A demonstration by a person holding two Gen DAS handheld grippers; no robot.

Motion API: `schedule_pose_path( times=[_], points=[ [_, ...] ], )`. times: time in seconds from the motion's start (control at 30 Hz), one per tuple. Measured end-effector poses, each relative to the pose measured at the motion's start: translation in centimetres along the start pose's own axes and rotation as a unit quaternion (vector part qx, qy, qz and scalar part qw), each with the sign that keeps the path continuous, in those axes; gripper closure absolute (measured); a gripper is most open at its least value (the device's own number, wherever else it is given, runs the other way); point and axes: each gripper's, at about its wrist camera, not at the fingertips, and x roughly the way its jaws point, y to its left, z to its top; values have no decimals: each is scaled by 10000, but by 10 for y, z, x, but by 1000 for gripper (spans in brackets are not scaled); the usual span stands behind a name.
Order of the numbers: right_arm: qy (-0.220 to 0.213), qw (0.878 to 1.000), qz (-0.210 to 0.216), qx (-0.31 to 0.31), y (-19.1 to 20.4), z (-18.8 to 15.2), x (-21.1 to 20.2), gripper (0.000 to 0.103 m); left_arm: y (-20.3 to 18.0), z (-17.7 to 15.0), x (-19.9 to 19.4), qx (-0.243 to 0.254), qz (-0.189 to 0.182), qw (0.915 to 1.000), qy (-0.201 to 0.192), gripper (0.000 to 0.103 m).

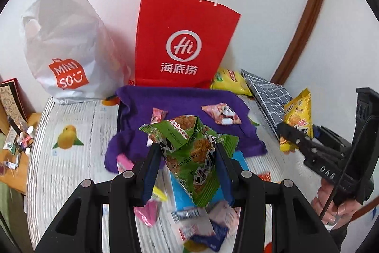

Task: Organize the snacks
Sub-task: 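Carry the green bag and yellow bag over the purple towel with both tools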

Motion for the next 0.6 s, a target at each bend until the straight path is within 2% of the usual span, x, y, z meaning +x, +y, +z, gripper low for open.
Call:
schedule_pose_path(
  times=[0.23, 0.6],
  points=[
    [336, 9994, 78, 93, -15, 24, 45, 54, 10, 33, 19, -51, 198, 9998, 2, 60],
    [428, 9988, 239, 70, -42, 62, 85, 54, 21, 79, 79, -412, 107, 9989, 181, 60]
  ],
)
